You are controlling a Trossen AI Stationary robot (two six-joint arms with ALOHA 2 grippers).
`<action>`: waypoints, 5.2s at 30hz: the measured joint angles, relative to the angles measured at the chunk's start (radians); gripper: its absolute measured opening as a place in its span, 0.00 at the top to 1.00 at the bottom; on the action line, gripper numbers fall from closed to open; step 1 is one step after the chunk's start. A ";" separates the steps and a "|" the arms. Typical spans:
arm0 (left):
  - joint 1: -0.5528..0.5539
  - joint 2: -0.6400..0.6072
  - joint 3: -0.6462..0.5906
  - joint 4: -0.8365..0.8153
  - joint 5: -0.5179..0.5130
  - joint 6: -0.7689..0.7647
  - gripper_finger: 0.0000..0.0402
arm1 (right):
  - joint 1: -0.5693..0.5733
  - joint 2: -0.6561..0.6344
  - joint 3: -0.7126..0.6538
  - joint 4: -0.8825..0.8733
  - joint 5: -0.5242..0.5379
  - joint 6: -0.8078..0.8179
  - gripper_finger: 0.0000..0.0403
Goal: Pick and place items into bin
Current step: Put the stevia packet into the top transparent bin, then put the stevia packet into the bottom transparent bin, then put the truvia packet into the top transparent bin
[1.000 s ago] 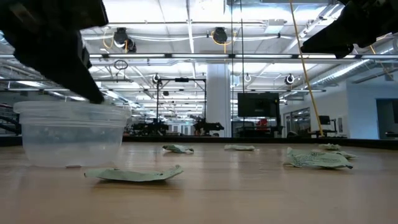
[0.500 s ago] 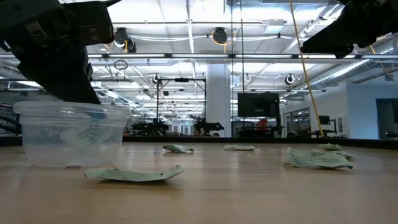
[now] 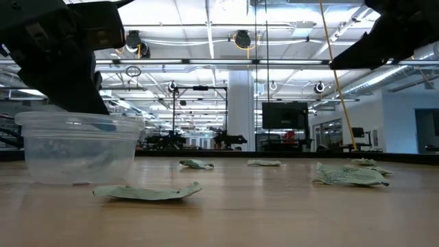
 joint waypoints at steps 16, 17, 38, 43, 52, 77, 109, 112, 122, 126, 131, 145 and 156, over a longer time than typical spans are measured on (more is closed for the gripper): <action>0.000 -0.131 0.000 0.050 0.076 0.059 0.63 | -0.155 0.014 -0.148 -0.008 -0.001 0.035 0.62; 0.000 -0.155 0.000 0.049 0.068 0.068 0.63 | -0.167 0.014 -0.167 -0.008 -0.002 0.035 0.61; 0.042 -0.332 0.001 0.191 -0.113 0.447 0.63 | -0.285 0.015 -0.258 -0.165 -0.209 0.060 0.60; 0.052 -0.332 0.001 0.189 -0.107 0.451 0.63 | -0.300 0.015 -0.258 -0.173 -0.210 0.064 0.60; 0.051 -0.331 0.001 0.187 -0.105 0.451 0.63 | -0.310 0.015 -0.267 -0.174 -0.212 0.086 0.60; 0.051 -0.331 0.001 0.189 -0.103 0.444 0.63 | -0.310 0.014 -0.274 -0.239 -0.210 0.194 0.99; 0.051 -0.331 0.001 0.196 -0.103 0.441 0.63 | 0.327 0.568 0.381 0.043 -0.316 0.086 1.00; 0.051 -0.330 0.001 0.195 -0.098 0.441 0.63 | 0.353 0.648 0.394 0.067 -0.375 0.206 1.00; 0.051 -0.330 0.001 0.196 -0.093 0.443 0.63 | 0.381 0.738 0.395 0.008 -0.426 0.404 0.99; 0.051 -0.330 0.001 0.196 -0.079 0.441 0.63 | 0.372 0.738 0.395 -0.086 -0.423 0.407 0.93; 0.051 -0.330 0.001 0.196 -0.079 0.436 0.63 | 0.348 0.738 0.395 -0.147 -0.421 0.428 0.84; 0.128 -0.330 0.001 0.185 -0.069 0.367 0.63 | 0.339 0.644 0.394 -0.083 -0.423 0.419 0.71; 0.370 -0.120 -0.002 0.143 0.122 0.196 0.63 | 0.334 0.446 0.394 -0.088 -0.085 -0.053 0.72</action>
